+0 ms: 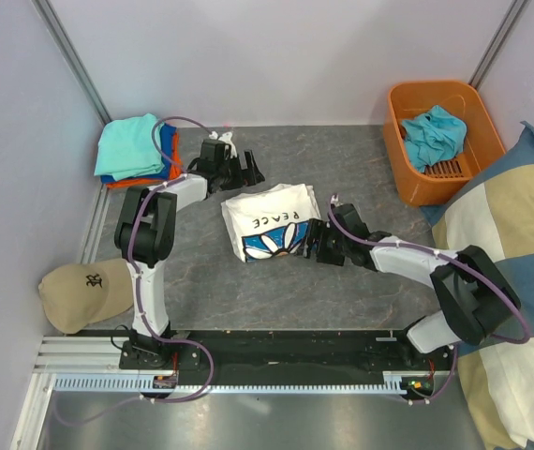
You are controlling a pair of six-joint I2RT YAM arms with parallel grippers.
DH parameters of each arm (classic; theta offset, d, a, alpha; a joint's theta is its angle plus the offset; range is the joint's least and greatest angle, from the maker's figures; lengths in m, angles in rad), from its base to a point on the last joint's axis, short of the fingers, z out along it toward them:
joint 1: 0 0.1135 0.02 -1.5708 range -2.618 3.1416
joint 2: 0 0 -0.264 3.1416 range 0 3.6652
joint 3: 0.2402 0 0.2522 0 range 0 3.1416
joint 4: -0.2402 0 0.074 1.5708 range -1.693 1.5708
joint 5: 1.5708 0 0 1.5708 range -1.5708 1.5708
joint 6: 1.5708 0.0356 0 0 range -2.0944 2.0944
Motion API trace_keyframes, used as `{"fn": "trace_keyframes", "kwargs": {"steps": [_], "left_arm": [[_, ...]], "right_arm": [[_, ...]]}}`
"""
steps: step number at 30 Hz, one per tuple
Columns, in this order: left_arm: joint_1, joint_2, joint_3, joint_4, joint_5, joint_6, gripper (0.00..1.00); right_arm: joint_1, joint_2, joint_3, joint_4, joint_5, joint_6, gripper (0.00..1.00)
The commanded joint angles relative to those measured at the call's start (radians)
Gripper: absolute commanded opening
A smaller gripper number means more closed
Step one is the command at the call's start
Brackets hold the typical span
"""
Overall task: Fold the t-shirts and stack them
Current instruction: Neatly place the folded tshirt to the corner
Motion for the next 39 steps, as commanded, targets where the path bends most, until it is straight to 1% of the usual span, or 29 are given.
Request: {"fn": "trace_keyframes", "kwargs": {"steps": [1,4,5,7,8,12,14,18,20,21,22,23,24,25,27,28,30,31,32,33,34,36,39], "left_arm": [[0.000,-0.025,-0.079,0.053,0.043,-0.035,1.00],[0.000,-0.064,-0.189,0.111,0.051,-0.072,1.00],[-0.001,-0.074,-0.251,0.148,0.054,-0.080,1.00],[0.000,-0.093,-0.305,0.176,0.055,-0.104,1.00],[0.000,-0.120,-0.366,0.209,0.057,-0.132,1.00],[-0.003,-0.196,-0.499,0.239,0.031,-0.218,1.00],[-0.010,-0.231,-0.579,0.242,0.003,-0.250,1.00],[-0.043,-0.381,-0.714,0.187,-0.073,-0.290,1.00],[-0.078,-0.450,-0.805,0.164,-0.102,-0.327,1.00],[-0.093,-0.522,-0.834,0.146,-0.124,-0.339,1.00],[-0.139,-0.554,-0.881,0.104,-0.136,-0.353,1.00],[-0.170,-0.587,-0.898,0.071,-0.152,-0.380,1.00],[-0.202,-0.654,-0.914,0.040,-0.190,-0.394,1.00],[-0.277,-0.683,-0.937,-0.027,-0.211,-0.413,1.00],[-0.346,-0.752,-0.957,-0.087,-0.259,-0.478,1.00],[-0.401,-0.822,-0.977,-0.136,-0.273,-0.498,1.00],[-0.425,-0.883,-0.986,-0.183,-0.306,-0.537,1.00],[-0.423,-0.945,-0.983,-0.206,-0.326,-0.538,1.00],[-0.425,-0.969,-0.975,-0.271,-0.352,-0.531,1.00],[-0.425,-0.995,-0.955,-0.299,-0.412,-0.523,1.00],[-0.423,-1.027,-0.946,-0.324,-0.440,-0.502,1.00],[-0.420,-1.042,-0.928,-0.359,-0.484,-0.483,1.00],[-0.415,-1.013,-0.925,-0.350,-0.483,-0.476,1.00]], "right_arm": [[0.004,0.040,0.087,0.043,0.045,-0.034,0.82],[0.004,0.063,0.113,0.043,0.058,-0.040,0.83],[0.002,0.074,0.125,0.043,0.059,-0.043,0.83],[0.002,0.091,0.138,0.045,0.067,-0.046,0.83],[0.002,0.111,0.153,0.024,0.070,-0.048,0.83],[-0.005,0.155,0.203,-0.010,0.119,-0.066,0.83],[-0.019,0.183,0.239,-0.033,0.140,-0.078,0.83],[-0.054,0.232,0.309,-0.082,0.156,-0.135,0.83],[-0.076,0.259,0.360,-0.102,0.188,-0.164,0.83],[-0.086,0.270,0.377,-0.112,0.196,-0.190,0.83],[-0.106,0.295,0.415,-0.116,0.200,-0.205,0.83],[-0.117,0.309,0.435,-0.121,0.200,-0.216,0.83],[-0.131,0.325,0.455,-0.128,0.197,-0.227,0.83],[-0.149,0.354,0.495,-0.133,0.196,-0.245,0.83],[-0.163,0.376,0.526,-0.139,0.193,-0.261,0.83],[-0.177,0.384,0.548,-0.148,0.194,-0.267,0.83],[-0.186,0.378,0.558,-0.156,0.191,-0.268,0.83],[-0.189,0.359,0.552,-0.158,0.188,-0.268,0.83],[-0.189,0.349,0.544,-0.159,0.180,-0.272,0.83],[-0.189,0.338,0.535,-0.159,0.170,-0.272,0.83],[-0.189,0.321,0.518,-0.158,0.144,-0.270,0.83],[-0.189,0.306,0.497,-0.156,0.118,-0.262,0.83],[-0.186,0.275,0.451,-0.147,0.070,-0.262,0.83]]}}
